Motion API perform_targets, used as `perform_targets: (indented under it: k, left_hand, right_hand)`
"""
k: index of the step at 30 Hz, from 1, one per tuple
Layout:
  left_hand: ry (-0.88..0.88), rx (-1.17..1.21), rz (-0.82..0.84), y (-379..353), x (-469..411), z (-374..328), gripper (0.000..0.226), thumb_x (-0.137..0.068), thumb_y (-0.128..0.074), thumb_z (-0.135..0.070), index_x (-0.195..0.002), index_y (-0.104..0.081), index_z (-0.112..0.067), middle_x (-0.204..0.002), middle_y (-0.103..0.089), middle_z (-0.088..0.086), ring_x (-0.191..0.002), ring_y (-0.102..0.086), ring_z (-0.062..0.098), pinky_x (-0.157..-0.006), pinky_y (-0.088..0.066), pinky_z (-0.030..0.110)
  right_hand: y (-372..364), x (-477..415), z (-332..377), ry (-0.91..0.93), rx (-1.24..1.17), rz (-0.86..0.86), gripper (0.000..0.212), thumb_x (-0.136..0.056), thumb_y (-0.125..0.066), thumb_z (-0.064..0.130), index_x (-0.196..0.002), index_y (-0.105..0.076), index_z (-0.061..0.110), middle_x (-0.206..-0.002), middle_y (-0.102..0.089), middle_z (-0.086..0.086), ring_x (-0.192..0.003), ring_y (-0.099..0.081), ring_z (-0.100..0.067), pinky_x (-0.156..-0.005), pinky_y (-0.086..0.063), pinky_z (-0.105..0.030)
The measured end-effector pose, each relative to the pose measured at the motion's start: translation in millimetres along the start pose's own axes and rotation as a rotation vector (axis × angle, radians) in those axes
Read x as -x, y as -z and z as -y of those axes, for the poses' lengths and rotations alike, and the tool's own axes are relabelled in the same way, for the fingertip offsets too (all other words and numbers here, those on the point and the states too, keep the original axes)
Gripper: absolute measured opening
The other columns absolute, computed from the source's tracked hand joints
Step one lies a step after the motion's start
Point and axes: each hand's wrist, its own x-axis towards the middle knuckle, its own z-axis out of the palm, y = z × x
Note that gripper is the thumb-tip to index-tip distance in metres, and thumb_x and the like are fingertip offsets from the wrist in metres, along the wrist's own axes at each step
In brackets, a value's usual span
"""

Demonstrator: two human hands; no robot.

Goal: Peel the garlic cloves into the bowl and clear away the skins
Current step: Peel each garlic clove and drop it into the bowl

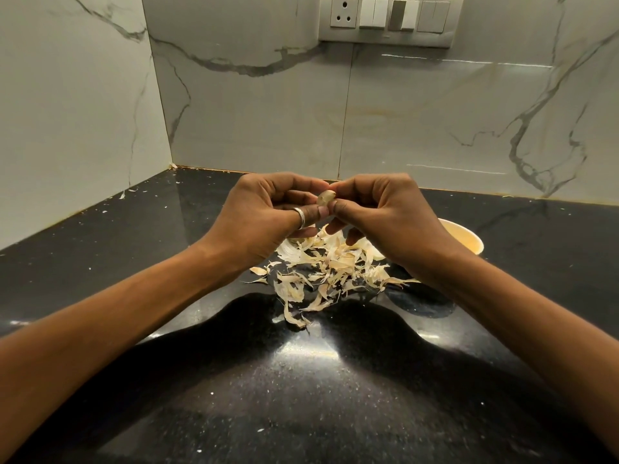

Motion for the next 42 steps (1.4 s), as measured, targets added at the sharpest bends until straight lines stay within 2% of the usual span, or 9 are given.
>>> perform_targets:
  k: [8,14,19,24,29,35,42]
  left_hand:
    - [0.057,0.069,0.006,-0.1,0.6,-0.4,0.024,-0.085,-0.073,0.001,-0.106,-0.075,-0.011,-0.097,-0.077,0.013,-0.092,-0.075,0.025,-0.074,-0.061,0.024]
    - [0.11,0.132,-0.001,-1.6,1.2,-3.4,0.023,-0.084,-0.072,0.002,-0.104,-0.074,-0.008,-0.094,-0.077,0.012,-0.085,-0.076,0.019,-0.068,-0.058,0.019]
    - [0.178,0.243,-0.046,-2.7,0.1,-6.7,0.017,-0.083,-0.071,0.004,-0.099,-0.073,-0.005,-0.09,-0.077,0.009,-0.082,-0.076,0.02,-0.065,-0.058,0.019]
    - [0.21,0.233,-0.058,-1.5,0.3,-5.5,0.018,-0.085,-0.073,-0.003,-0.102,-0.07,-0.006,-0.091,-0.077,0.009,-0.083,-0.076,0.022,-0.067,-0.06,0.025]
    - [0.21,0.211,-0.045,-1.0,-0.1,-7.0,0.02,-0.088,-0.071,-0.006,-0.108,-0.071,-0.011,-0.093,-0.077,0.01,-0.085,-0.076,0.021,-0.068,-0.061,0.026]
    - [0.209,0.199,-0.052,-2.4,1.0,-8.1,0.016,-0.089,-0.071,-0.007,-0.104,-0.073,-0.007,-0.09,-0.077,0.012,-0.081,-0.075,0.019,-0.07,-0.062,0.025]
    - [0.288,0.335,-0.068,0.0,-1.5,-8.4,0.018,-0.082,-0.072,-0.009,-0.099,-0.073,-0.005,-0.093,-0.077,0.016,-0.083,-0.076,0.022,-0.069,-0.062,0.025]
  right_hand:
    - [1.0,0.2,1.1,-0.01,-0.011,0.013,0.015,-0.094,-0.066,0.009,-0.107,-0.074,0.011,-0.09,-0.077,-0.007,-0.078,-0.075,-0.014,-0.06,-0.057,-0.021]
    - [1.2,1.3,1.6,-0.013,-0.029,0.0,0.017,-0.095,-0.065,0.003,-0.1,-0.075,0.015,-0.087,-0.077,-0.006,-0.077,-0.075,-0.015,-0.06,-0.056,-0.02]
    - [-1.2,1.4,3.2,-0.039,-0.099,-0.009,0.015,-0.096,-0.064,0.004,-0.1,-0.075,0.014,-0.088,-0.078,-0.007,-0.079,-0.076,-0.018,-0.061,-0.057,-0.021]
    - [-3.4,1.3,0.9,-0.032,-0.031,0.006,0.015,-0.097,-0.064,0.009,-0.106,-0.076,0.012,-0.088,-0.077,-0.006,-0.08,-0.075,-0.016,-0.061,-0.058,-0.023]
    - [-3.8,1.3,1.4,-0.021,-0.001,0.023,0.017,-0.097,-0.064,0.01,-0.104,-0.075,0.021,-0.09,-0.077,-0.005,-0.08,-0.074,-0.015,-0.062,-0.058,-0.022]
    - [-3.3,0.5,-1.8,0.006,0.021,0.025,0.03,-0.098,-0.057,-0.001,-0.099,-0.075,0.023,-0.086,-0.077,-0.009,-0.076,-0.073,-0.017,-0.066,-0.058,-0.021]
    - [-3.3,0.0,-2.5,-0.045,-0.074,0.031,0.023,-0.1,-0.054,-0.001,-0.107,-0.074,0.008,-0.091,-0.076,-0.012,-0.077,-0.073,-0.016,-0.07,-0.059,-0.022]
